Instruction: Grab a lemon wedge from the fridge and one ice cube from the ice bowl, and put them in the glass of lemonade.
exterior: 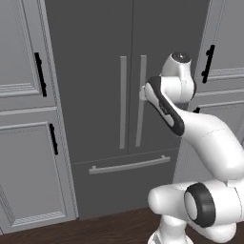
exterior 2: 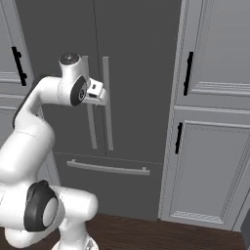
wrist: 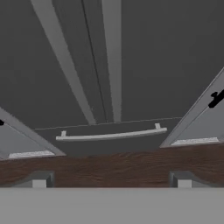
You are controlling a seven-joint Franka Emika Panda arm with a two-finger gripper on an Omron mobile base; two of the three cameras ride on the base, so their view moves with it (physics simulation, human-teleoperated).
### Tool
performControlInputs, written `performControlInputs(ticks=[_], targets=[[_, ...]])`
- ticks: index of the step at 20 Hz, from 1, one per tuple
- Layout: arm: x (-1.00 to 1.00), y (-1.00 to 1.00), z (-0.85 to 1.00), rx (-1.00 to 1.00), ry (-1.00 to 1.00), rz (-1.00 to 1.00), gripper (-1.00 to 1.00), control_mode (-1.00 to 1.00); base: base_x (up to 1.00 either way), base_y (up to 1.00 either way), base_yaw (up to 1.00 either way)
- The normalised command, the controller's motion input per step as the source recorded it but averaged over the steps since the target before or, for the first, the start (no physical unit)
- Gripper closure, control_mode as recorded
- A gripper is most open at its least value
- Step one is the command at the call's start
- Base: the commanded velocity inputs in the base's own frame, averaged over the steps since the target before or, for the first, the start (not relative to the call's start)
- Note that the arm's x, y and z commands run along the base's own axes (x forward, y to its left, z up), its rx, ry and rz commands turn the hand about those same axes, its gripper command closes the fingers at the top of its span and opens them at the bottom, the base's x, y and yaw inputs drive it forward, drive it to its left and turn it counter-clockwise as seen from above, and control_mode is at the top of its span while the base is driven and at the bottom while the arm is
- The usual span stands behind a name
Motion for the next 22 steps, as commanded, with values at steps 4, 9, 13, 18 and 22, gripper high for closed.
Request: performControlInputs(ticks=[4, 9, 13, 18, 22], targets=[[0.82, -0.08, -0.29, -0.01, 0.0, -0.02, -1.0, -1.0, 0.0, 0.0, 0.0], [1.0, 0.0, -0.42, 0.0, 0.01, 0.02, -1.0, -1.0, 0.0, 0.0, 0.0], [0.96, 0.0, -0.48, 0.0, 0.0, 0.05, -1.0, -1.0, 0.0, 0.0, 0.0], [0.5, -0.1, -0.34, 0.0, 0.0, 0.02, -1.0, -1.0, 0.0, 0.0, 0.0], [0.34, -0.23, -0.05, 0.0, -0.01, 0.04, -1.0, -1.0, 0.0, 0.0, 0.0]])
